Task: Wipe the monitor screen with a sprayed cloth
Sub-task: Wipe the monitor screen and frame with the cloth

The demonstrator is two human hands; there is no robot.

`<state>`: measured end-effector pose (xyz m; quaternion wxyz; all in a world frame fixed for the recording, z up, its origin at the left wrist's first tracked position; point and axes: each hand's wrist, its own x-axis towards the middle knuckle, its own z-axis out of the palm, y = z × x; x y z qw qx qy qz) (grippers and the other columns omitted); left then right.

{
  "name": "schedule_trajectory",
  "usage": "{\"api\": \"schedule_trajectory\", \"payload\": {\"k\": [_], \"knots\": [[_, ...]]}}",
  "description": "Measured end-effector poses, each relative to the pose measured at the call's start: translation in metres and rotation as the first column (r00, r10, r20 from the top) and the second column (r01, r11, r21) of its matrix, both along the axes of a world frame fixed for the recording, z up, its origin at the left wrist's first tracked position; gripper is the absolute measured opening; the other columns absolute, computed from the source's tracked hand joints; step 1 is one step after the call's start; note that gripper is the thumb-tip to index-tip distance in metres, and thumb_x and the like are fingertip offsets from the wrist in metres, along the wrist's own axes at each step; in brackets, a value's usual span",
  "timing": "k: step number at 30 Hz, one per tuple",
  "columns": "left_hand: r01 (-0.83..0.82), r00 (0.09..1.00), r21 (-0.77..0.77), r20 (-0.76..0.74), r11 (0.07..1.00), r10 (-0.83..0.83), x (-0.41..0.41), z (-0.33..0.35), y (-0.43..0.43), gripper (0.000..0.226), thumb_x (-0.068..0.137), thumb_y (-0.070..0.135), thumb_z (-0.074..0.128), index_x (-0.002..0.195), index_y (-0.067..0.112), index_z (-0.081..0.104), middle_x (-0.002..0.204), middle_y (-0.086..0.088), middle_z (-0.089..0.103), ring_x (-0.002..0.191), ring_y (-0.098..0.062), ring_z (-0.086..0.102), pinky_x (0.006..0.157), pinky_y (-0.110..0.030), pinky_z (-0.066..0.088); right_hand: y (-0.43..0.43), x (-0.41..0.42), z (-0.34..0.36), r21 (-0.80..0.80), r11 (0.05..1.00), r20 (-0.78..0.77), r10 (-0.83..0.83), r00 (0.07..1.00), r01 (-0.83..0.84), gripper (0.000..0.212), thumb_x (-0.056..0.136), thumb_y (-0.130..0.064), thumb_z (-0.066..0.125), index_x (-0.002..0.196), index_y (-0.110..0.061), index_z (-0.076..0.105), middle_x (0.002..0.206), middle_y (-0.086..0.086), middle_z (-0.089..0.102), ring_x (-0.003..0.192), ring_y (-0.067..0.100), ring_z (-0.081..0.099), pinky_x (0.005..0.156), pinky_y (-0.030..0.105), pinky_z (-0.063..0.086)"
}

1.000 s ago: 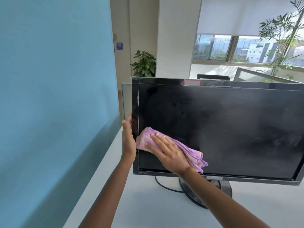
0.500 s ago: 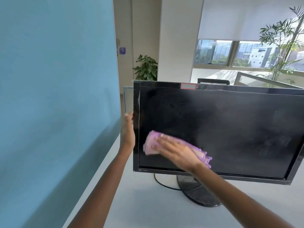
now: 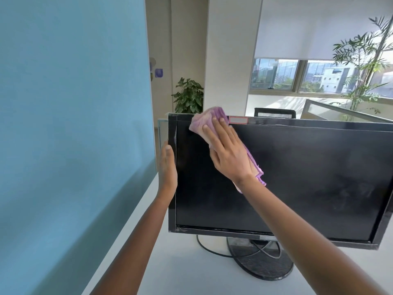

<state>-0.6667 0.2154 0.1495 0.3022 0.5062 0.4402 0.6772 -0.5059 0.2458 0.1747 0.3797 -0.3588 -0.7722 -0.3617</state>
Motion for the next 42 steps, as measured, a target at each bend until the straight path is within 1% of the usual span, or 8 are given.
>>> {"api": "schedule_trajectory", "payload": {"k": [9,15,17,22,27,34,38,42], "knots": [[-0.049,0.999,0.036,0.021,0.998,0.049,0.004,-0.006,0.004,0.045,0.099,0.030,0.020,0.142,0.018,0.025,0.152,0.000,0.025,0.128,0.001,0.023,0.103,-0.015,0.018,-0.009,-0.001,-0.084,-0.051,0.997,0.348,0.067,0.935,-0.053,0.047,0.087,-0.018,0.044,0.134,-0.014,0.045,0.136,0.012,0.052,0.128,0.027,0.048,0.107,0.043,0.033],[-0.067,0.995,0.031,-0.079,0.997,0.069,0.000,-0.006,0.002,0.045,0.100,0.030,0.019,0.143,0.017,0.024,0.152,-0.004,0.025,0.140,-0.016,0.022,0.113,-0.026,0.016,-0.026,0.017,-0.130,-0.154,0.981,0.598,0.189,0.779,-0.120,0.052,0.080,-0.014,0.068,0.129,-0.021,0.054,0.135,0.003,0.055,0.126,0.019,0.049,0.106,0.033,0.040],[-0.162,0.962,0.091,-0.208,0.983,0.178,0.001,-0.001,-0.001,0.046,0.099,0.032,0.021,0.142,0.018,0.024,0.152,-0.004,0.023,0.141,-0.017,0.020,0.111,-0.026,0.014,-0.031,0.025,-0.130,-0.146,0.978,0.656,0.208,0.726,-0.148,0.046,0.082,-0.013,0.067,0.126,-0.024,0.058,0.133,-0.001,0.057,0.125,0.017,0.051,0.105,0.031,0.042],[-0.221,0.660,0.452,-0.583,0.864,0.473,0.001,0.028,-0.001,0.053,0.094,0.037,0.017,0.141,0.014,0.028,0.152,-0.012,0.023,0.142,-0.019,0.013,0.115,-0.036,0.012,-0.027,0.033,-0.064,-0.119,0.981,0.448,0.190,0.874,-0.152,0.043,0.088,-0.006,0.039,0.127,-0.013,0.055,0.134,0.009,0.055,0.125,0.031,0.050,0.101,0.044,0.042],[-0.167,0.484,0.475,-0.724,0.864,0.492,0.007,0.049,0.013,0.052,0.095,0.033,0.014,0.141,0.012,0.027,0.152,-0.009,0.027,0.143,-0.022,0.013,0.118,-0.040,0.009,-0.012,0.021,0.016,-0.063,0.992,0.133,0.120,0.984,-0.113,0.055,0.076,0.009,0.062,0.128,-0.006,0.053,0.135,0.015,0.053,0.128,0.035,0.045,0.107,0.048,0.032],[-0.207,0.519,0.493,-0.677,0.845,0.522,0.008,0.054,0.022,0.049,0.095,0.025,0.018,0.132,0.006,0.043,0.138,-0.014,0.047,0.136,-0.027,0.034,0.117,-0.044,0.019,-0.003,-0.005,0.003,-0.031,0.996,0.222,0.088,0.971,-0.084,0.050,0.081,-0.001,0.061,0.128,-0.014,0.055,0.133,0.010,0.056,0.126,0.031,0.049,0.106,0.043,0.041],[-0.189,0.521,0.528,-0.661,0.828,0.540,0.009,0.057,0.023,0.051,0.093,0.025,0.018,0.127,0.002,0.049,0.130,-0.016,0.054,0.127,-0.030,0.044,0.113,-0.045,0.024,0.003,0.020,0.006,0.045,0.997,0.116,0.051,0.992,-0.057,0.047,0.082,0.002,0.041,0.123,-0.012,0.059,0.129,0.008,0.060,0.124,0.031,0.051,0.107,0.043,0.033],[-0.203,0.545,0.514,-0.648,0.834,0.532,0.009,0.056,0.023,0.050,0.093,0.025,0.020,0.126,0.003,0.050,0.130,-0.015,0.054,0.127,-0.030,0.044,0.114,-0.042,0.020,0.002,0.057,-0.003,0.104,0.995,-0.040,0.009,0.999,-0.005,0.045,0.079,0.014,0.050,0.115,-0.008,0.064,0.123,0.011,0.063,0.121,0.035,0.053,0.104,0.046,0.039]]}}
